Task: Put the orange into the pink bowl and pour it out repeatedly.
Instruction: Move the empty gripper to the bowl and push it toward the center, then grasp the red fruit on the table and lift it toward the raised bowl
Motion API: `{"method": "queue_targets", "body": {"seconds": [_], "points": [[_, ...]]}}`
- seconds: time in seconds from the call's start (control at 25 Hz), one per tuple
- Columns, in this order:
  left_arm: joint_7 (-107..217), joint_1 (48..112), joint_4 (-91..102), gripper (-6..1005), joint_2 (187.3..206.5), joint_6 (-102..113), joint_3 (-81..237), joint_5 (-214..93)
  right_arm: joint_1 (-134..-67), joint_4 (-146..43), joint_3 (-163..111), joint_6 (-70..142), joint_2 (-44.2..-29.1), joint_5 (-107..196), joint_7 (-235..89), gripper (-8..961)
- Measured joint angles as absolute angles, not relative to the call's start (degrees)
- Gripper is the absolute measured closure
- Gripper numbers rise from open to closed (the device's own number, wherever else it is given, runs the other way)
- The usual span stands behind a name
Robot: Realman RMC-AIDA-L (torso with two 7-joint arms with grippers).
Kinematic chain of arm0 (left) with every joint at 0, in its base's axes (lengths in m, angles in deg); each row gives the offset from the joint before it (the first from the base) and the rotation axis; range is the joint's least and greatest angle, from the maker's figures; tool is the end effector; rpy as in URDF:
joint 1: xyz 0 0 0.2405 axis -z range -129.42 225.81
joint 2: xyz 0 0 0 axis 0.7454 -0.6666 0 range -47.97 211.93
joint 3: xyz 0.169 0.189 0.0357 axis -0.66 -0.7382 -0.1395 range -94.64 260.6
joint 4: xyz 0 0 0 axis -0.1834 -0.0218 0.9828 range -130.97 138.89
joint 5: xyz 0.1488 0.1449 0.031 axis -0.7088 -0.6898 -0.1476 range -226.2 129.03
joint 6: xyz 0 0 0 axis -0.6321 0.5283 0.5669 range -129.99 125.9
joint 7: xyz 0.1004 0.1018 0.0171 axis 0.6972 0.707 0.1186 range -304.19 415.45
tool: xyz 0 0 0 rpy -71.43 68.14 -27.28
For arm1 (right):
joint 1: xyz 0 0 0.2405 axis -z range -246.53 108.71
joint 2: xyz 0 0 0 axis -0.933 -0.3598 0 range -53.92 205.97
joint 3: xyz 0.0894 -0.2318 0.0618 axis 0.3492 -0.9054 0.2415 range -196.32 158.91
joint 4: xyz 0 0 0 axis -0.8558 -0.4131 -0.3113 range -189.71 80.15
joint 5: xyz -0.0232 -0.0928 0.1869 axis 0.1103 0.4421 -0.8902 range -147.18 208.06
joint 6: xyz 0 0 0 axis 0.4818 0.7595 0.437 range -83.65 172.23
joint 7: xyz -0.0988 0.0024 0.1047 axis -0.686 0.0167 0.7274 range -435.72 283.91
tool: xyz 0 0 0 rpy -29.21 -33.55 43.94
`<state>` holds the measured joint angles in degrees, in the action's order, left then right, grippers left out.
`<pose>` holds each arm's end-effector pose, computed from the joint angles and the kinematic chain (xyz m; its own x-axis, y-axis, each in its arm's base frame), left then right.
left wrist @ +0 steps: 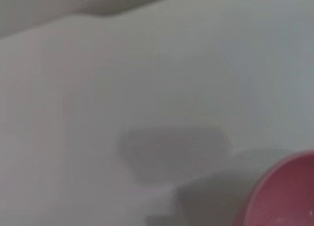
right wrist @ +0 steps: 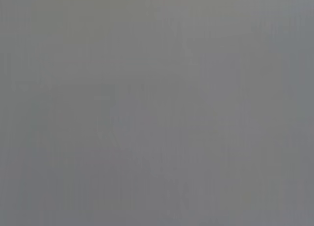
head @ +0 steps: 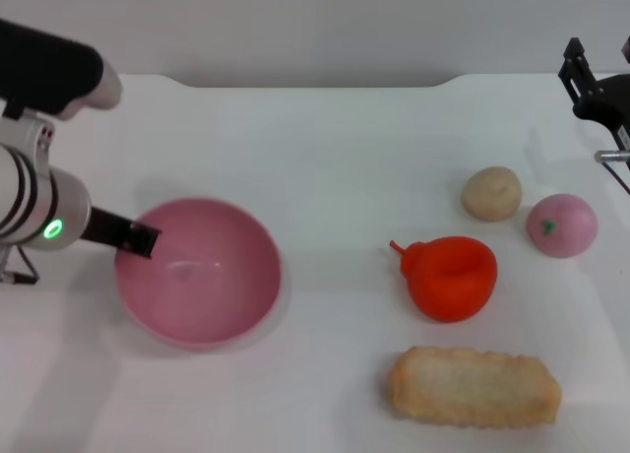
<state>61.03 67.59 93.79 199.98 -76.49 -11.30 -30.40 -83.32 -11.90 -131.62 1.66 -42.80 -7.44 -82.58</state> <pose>-0.2151 0.3347 0.0036 0.5854 0.8083 0.0629 0.6039 -0.3830 -0.6990 0.2776 0.3535 -0.0135 0.6806 0.0150 -0.7325 -0.7283 -0.0944 -0.6787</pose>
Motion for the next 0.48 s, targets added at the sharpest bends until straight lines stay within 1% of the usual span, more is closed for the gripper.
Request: {"method": "queue_targets", "body": {"seconds": [0.28, 0.48], "points": [[61.08, 68.74, 97.90, 954, 199.78, -75.20, -10.85, -30.96, -82.81, -9.38, -131.63, 5.76, -42.70, -7.41, -82.57, 276], [61.57, 69.09, 99.90, 954, 199.75, -73.29, -9.81, -31.16, -79.62, -0.40, -129.22, 15.95, -42.34, -6.84, -82.69, 276]]}}
